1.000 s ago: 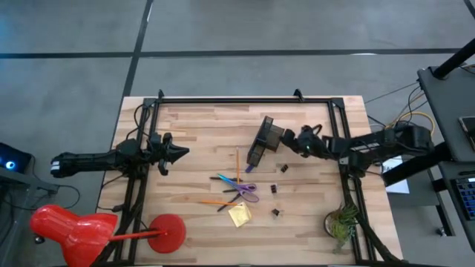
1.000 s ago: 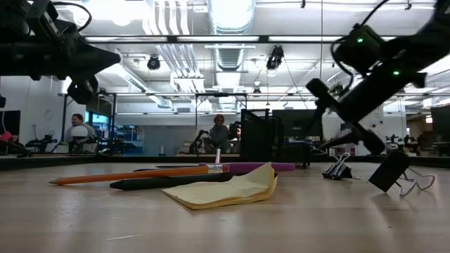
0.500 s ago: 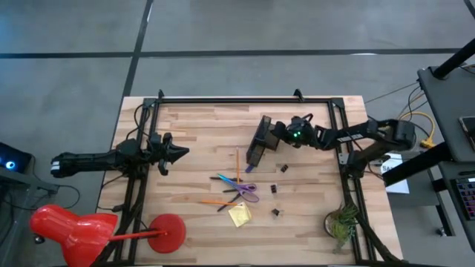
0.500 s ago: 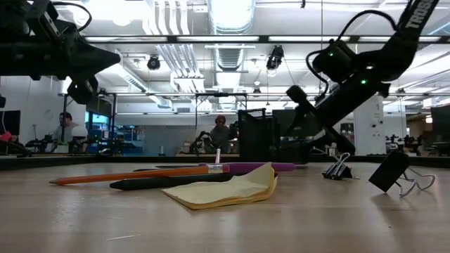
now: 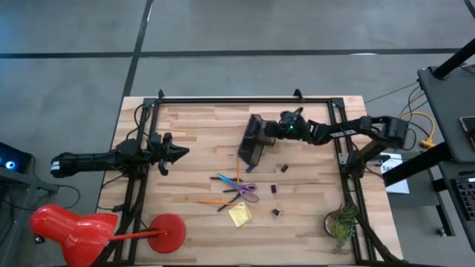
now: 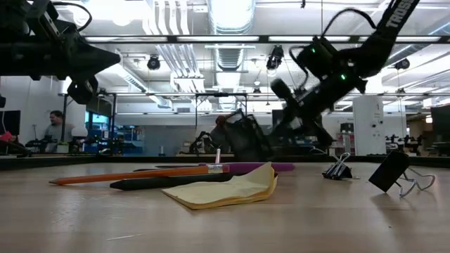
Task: Pick and place office supplies into organizer
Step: Prepare the desk organizer, then put the top black binder clip into the desk organizer
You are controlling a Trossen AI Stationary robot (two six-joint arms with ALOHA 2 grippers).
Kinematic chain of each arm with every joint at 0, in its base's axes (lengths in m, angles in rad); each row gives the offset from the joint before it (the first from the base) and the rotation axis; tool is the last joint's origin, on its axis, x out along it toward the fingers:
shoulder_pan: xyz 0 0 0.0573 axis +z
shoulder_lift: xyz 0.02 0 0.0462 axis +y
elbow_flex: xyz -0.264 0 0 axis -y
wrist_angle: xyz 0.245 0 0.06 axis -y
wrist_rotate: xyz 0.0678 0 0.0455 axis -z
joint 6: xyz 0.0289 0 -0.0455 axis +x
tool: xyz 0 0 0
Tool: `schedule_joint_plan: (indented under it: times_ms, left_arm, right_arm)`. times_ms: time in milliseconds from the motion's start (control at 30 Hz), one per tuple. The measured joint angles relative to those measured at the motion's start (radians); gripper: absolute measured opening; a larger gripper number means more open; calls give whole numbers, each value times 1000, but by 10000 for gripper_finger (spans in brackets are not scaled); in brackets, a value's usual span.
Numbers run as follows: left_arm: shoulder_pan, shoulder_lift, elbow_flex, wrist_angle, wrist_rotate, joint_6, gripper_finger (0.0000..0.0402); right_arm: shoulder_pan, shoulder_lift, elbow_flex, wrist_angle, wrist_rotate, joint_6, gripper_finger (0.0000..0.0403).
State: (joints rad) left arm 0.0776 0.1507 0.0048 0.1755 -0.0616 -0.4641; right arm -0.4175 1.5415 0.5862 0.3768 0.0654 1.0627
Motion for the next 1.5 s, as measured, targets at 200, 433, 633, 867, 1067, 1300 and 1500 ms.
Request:
schedule_joint_plan:
  times_ms: [200,433,633,867,1067,1300,1500]
  left_arm:
    - [0,0,0,0,0,0,0]
    - [0,-1,0,0,0,0,0]
    - [0,-1,0,1,0,0,0]
    - [0,0,0,0,0,0,0]
    - [0,1,0,0,0,0,0]
    - [0,1,0,0,0,0,0]
    - [0,1,0,-1,0,0,0]
  right_arm:
    - [-2,-86,236,-382,89,-346,8]
    - [47,-56,660,-855,158,-1032,8]
    - [67,174,957,-1311,124,-1298,8]
    - [138,418,1122,-1455,140,-1402,8]
    - [171,522,1289,-1444,178,-1387,22]
    - [169,583,1428,-1578,170,-1364,99]
    - [171,505,1457,-1660,146,-1318,170]
